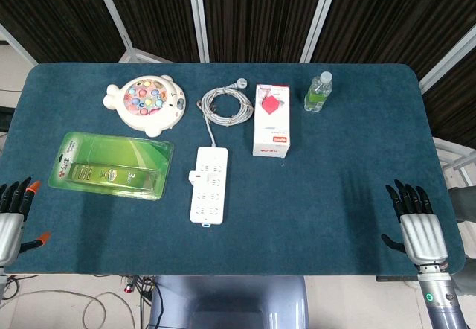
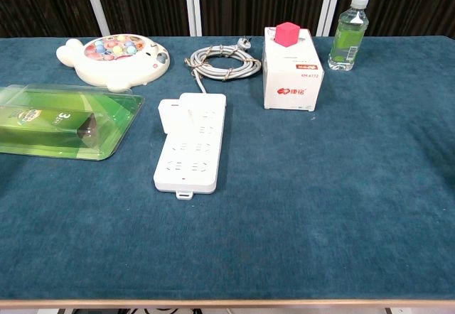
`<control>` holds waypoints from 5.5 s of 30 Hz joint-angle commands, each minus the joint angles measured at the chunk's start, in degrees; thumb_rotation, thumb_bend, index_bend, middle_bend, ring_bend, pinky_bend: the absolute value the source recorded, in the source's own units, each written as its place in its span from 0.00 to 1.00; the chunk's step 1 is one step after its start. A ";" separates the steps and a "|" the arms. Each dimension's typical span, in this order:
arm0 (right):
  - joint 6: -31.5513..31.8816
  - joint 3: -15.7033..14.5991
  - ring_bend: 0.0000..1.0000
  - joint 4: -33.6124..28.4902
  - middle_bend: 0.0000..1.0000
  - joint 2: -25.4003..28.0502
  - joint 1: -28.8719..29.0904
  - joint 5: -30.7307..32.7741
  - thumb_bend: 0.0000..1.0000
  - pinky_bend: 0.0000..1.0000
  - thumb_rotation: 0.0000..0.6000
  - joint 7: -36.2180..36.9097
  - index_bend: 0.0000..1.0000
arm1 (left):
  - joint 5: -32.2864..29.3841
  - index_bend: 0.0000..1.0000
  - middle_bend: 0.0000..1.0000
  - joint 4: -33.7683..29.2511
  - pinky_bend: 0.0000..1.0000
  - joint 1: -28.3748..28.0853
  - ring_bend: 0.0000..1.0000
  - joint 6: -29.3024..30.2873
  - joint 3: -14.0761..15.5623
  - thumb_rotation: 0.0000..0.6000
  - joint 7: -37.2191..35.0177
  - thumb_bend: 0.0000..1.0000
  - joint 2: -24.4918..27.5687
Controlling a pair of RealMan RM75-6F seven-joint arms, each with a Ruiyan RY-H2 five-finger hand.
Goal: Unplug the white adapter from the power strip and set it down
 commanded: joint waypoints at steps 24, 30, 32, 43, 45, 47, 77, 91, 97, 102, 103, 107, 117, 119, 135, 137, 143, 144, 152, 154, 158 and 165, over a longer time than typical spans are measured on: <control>5.83 -1.04 0.00 8.72 0.01 -2.44 3.48 -13.36 0.42 0.10 1.00 13.42 0.00 | 0.66 0.00 0.00 -0.12 0.00 -1.63 0.00 -1.55 -0.30 1.00 0.48 0.00 -0.69; 4.94 -1.86 0.03 9.11 0.04 -2.78 7.87 -20.25 0.42 0.12 1.00 11.37 0.00 | 0.88 0.00 0.00 -4.33 0.00 -4.98 0.00 -4.90 -1.69 1.00 3.92 0.00 0.24; 3.91 -2.25 0.03 8.27 0.04 -2.70 9.22 -22.02 0.42 0.12 1.00 10.19 0.00 | 0.54 0.00 0.00 -6.49 0.00 -6.47 0.00 -6.66 -2.41 1.00 5.13 0.00 0.67; -5.30 -4.08 0.07 1.43 0.09 -4.30 15.97 -27.84 0.55 0.16 1.00 2.21 0.03 | -6.21 0.00 0.00 -17.41 0.00 -15.76 0.00 -18.50 -7.40 1.00 11.65 0.00 0.09; -7.17 -4.46 0.09 0.90 0.11 -5.16 16.84 -28.18 0.62 0.19 1.00 1.01 0.05 | -7.76 0.00 0.00 -18.51 0.00 -17.28 0.00 -20.10 -8.40 1.00 12.67 0.00 -0.17; -9.41 -4.96 0.09 0.65 0.11 -6.57 17.72 -28.39 0.67 0.20 1.00 -0.53 0.05 | -9.37 0.00 0.01 -19.36 0.00 -19.13 0.00 -21.75 -9.48 1.00 14.36 0.00 -0.46; -22.12 -2.29 0.09 8.40 0.11 -28.03 25.48 -20.82 1.00 0.20 1.00 -9.01 0.02 | -22.17 0.01 0.02 -19.47 0.00 -34.05 0.00 -30.60 -11.76 1.00 25.25 0.01 -5.52; -24.37 0.55 0.09 15.51 0.11 -35.76 30.19 -18.80 1.00 0.20 1.00 -9.89 0.02 | -26.12 0.02 0.02 -16.11 0.00 -38.53 0.00 -32.15 -11.53 1.00 26.11 0.01 -9.41; -25.28 1.70 0.09 18.76 0.11 -38.30 32.16 -17.49 1.00 0.20 1.00 -10.22 0.02 | -26.51 0.02 0.03 -14.90 0.00 -40.23 0.00 -32.72 -11.08 1.00 26.27 0.01 -10.54; -25.36 1.98 0.09 20.56 0.11 -39.82 33.08 -16.61 1.00 0.20 1.00 -10.29 0.02 | -26.87 0.03 0.03 -13.89 0.00 -41.30 0.00 -33.03 -10.67 1.00 26.13 0.01 -11.48; -25.25 1.91 0.09 21.05 0.11 -40.19 33.26 -16.52 1.00 0.20 1.00 -10.42 0.02 | -26.96 0.03 0.03 -13.64 0.00 -41.52 0.00 -33.10 -10.51 1.00 26.08 0.01 -11.70; -25.65 1.68 0.09 22.68 0.11 -41.33 33.84 -15.95 1.00 0.19 1.00 -11.13 0.02 | -27.26 0.03 0.03 -13.01 0.00 -42.16 0.00 -33.33 -10.04 1.00 25.97 0.01 -12.22; -25.36 0.68 0.10 23.18 0.12 -41.71 33.85 -14.31 1.00 0.19 1.00 -11.33 0.16 | -27.25 0.03 0.04 -13.12 0.00 -43.01 0.00 -32.80 -9.14 1.00 25.46 0.01 -12.46; -25.34 0.23 0.12 22.86 0.13 -41.57 33.76 -14.08 1.00 0.19 1.00 -11.12 0.17 | -27.27 0.03 0.05 -13.31 0.00 -43.08 0.00 -32.60 -8.90 1.00 25.39 0.02 -12.48; -24.84 -1.69 0.19 21.45 0.21 -41.27 33.58 -13.19 1.00 0.19 1.00 -11.34 0.22 | -29.59 0.14 0.15 -10.87 0.00 -45.88 0.00 -32.78 -8.53 1.00 27.37 0.04 -15.44; -24.79 -1.82 0.19 21.48 0.21 -41.35 33.60 -13.05 1.00 0.19 1.00 -11.38 0.22 | -30.27 0.14 0.17 -10.25 0.00 -46.51 0.00 -33.01 -8.58 1.00 27.84 0.05 -16.21; -24.71 -1.98 0.19 21.67 0.21 -41.50 33.79 -12.66 1.00 0.19 1.00 -11.18 0.22 | -32.02 0.21 0.24 -8.96 0.01 -47.95 0.02 -33.46 -8.28 1.00 29.14 0.07 -18.05; -24.66 -2.00 0.19 21.72 0.21 -41.49 33.82 -12.65 1.00 0.19 1.00 -11.18 0.22 | -32.23 0.22 0.25 -8.81 0.01 -48.09 0.02 -33.40 -8.23 1.00 29.31 0.08 -18.27; -23.94 -2.52 0.19 21.72 0.21 -41.41 33.79 -12.56 1.00 0.19 1.00 -10.62 0.22 | -36.73 0.30 0.35 -6.89 0.02 -49.44 0.06 -29.77 -9.79 1.00 31.63 0.15 -22.85; -23.81 -2.63 0.19 21.71 0.21 -41.37 33.80 -12.53 1.00 0.19 1.00 -10.51 0.22 | -38.30 0.31 0.36 -5.98 0.02 -49.75 0.06 -28.74 -9.50 1.00 33.48 0.17 -23.79; -23.73 -2.76 0.19 21.81 0.21 -41.30 33.83 -12.42 1.00 0.19 1.00 -10.50 0.22 | -40.68 0.34 0.36 -5.08 0.02 -50.17 0.06 -27.59 -9.74 1.00 35.05 0.19 -25.12; -23.65 -3.14 0.19 22.30 0.21 -41.30 33.70 -12.05 1.00 0.19 1.00 -10.30 0.22 | -43.48 0.41 0.36 -2.86 0.02 -50.77 0.06 -28.36 -9.00 1.00 36.32 0.24 -26.12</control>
